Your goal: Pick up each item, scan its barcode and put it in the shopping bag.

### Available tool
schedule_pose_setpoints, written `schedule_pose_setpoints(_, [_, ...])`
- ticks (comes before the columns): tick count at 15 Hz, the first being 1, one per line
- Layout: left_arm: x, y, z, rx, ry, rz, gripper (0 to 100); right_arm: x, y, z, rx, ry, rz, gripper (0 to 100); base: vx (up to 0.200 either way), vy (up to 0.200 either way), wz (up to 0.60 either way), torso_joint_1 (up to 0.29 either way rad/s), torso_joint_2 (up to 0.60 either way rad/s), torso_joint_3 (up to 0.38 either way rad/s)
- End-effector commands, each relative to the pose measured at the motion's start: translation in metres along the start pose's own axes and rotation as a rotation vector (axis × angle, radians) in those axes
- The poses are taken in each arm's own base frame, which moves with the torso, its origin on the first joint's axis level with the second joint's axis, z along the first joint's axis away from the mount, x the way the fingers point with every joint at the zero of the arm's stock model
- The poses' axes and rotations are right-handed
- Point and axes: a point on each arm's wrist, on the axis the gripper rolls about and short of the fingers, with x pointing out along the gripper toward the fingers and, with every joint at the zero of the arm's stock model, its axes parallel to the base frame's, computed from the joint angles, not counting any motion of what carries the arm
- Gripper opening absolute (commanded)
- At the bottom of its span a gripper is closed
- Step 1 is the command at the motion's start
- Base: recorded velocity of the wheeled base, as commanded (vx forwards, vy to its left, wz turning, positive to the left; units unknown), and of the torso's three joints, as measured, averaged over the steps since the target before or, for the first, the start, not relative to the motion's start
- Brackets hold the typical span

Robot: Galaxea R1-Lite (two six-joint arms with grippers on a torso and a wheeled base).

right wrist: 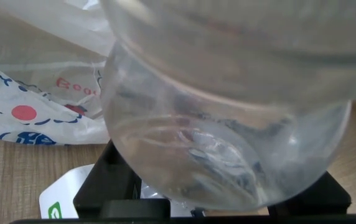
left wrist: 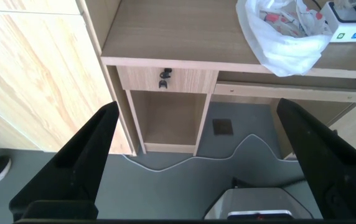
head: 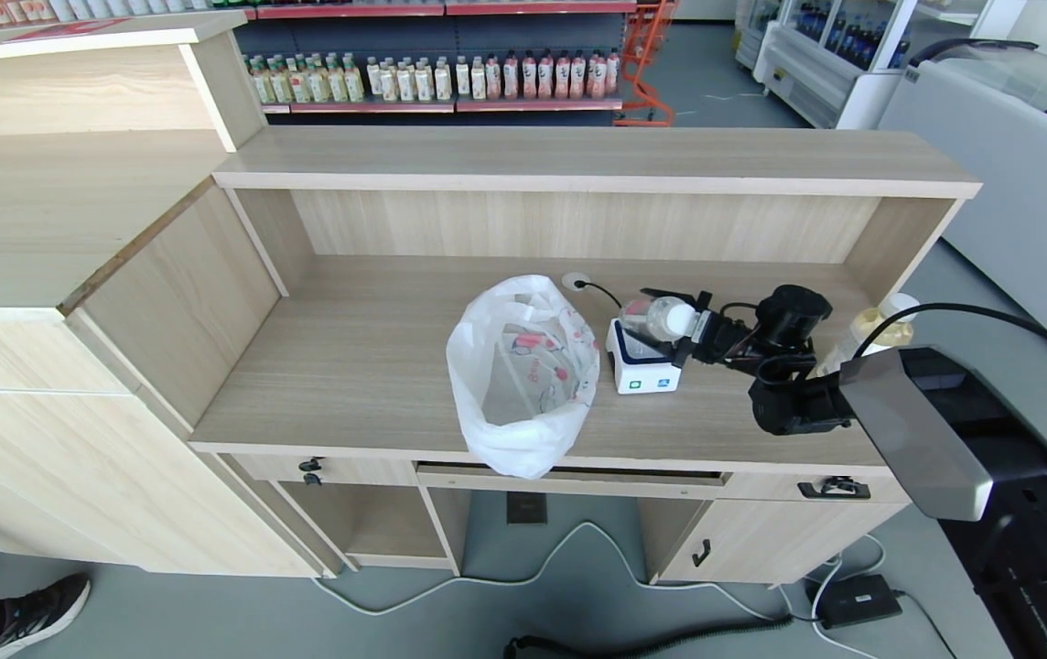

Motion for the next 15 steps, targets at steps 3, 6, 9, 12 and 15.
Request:
schedule_pose_setpoints(3, [0.0,0.0,0.0,-0.001,0.0,0.0,100,0.002,0.002,0.0,0.003,-0.002,0.003,0,0.0,0.0,0.0,0.0,0.0,0.0])
schedule_pose_setpoints(6, [0.0,0.0,0.0,0.0,0.0,0.0,100,-0.002,-0.026,0.016,0.024,-0.009,-0.038,0,0.0,0.0,0.0,0.0,0.0,0.0])
schedule_pose_setpoints(9, [0.0,0.0,0.0,-0.001,0.0,0.0,100,-0.036,-0.096,0.076,0.28,0.149,-0.305,0,0.0,0.0,0.0,0.0,0.0,0.0])
schedule_pose_setpoints(12, [0.0,0.0,0.0,0.0,0.0,0.0,100,-0.096,-0.108,0.156,0.63,0.401,-0.592,0,0.0,0.0,0.0,0.0,0.0,0.0])
schedule_pose_setpoints(15, [0.0,0.0,0.0,0.0,0.0,0.0,100,-0.177,-0.069,0.205,0.668,0.593,-0.649,0,0.0,0.0,0.0,0.0,0.0,0.0])
